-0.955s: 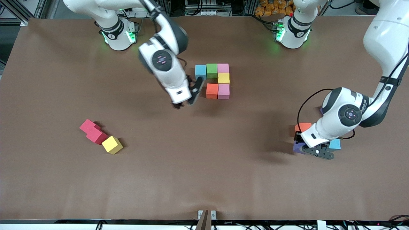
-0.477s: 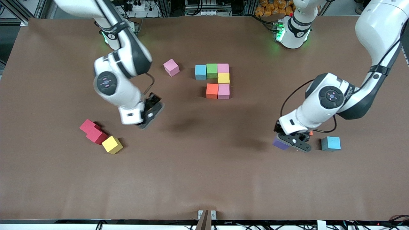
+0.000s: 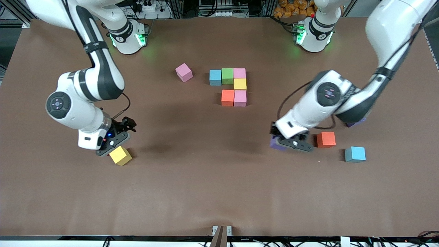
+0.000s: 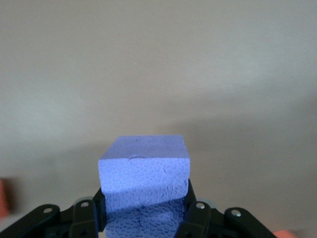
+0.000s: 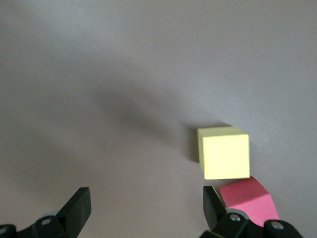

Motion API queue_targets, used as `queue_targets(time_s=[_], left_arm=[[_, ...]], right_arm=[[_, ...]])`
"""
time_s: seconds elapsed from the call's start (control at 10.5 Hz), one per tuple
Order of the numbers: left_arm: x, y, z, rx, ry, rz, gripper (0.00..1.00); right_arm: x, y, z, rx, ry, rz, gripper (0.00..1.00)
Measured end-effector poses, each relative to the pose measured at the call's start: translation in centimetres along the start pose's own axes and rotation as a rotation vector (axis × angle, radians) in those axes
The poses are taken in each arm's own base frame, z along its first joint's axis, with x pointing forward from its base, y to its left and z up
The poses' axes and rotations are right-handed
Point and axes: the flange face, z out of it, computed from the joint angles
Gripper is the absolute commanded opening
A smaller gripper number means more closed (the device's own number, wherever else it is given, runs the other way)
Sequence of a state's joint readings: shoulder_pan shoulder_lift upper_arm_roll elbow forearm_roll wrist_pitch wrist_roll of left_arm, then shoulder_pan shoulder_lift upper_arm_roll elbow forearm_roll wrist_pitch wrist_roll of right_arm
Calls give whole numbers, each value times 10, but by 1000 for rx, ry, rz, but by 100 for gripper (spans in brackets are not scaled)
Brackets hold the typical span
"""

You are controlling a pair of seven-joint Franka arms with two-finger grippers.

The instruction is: Form number 2 with 11 blocks

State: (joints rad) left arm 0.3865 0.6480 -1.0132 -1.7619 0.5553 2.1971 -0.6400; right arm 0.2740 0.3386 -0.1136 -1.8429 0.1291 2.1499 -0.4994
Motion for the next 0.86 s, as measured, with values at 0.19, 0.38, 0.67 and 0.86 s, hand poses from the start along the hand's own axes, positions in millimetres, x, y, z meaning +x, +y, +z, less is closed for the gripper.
queue_targets(time_s=[0.19, 0.38, 0.67, 0.86], left_arm=[[-23, 61, 7, -8, -17, -131, 57], [-45, 105, 12, -10, -30, -275, 58], [-79, 160, 24, -6, -64, -537, 59], [-101, 191, 29, 0, -92, -710, 59]], right_arm=[[-2, 16, 21, -8, 1, 24, 100], [-2, 32, 48, -28, 15, 45, 100], [-8, 56, 80, -46, 21, 72, 100], [-8, 64, 88, -53, 26, 69, 100]])
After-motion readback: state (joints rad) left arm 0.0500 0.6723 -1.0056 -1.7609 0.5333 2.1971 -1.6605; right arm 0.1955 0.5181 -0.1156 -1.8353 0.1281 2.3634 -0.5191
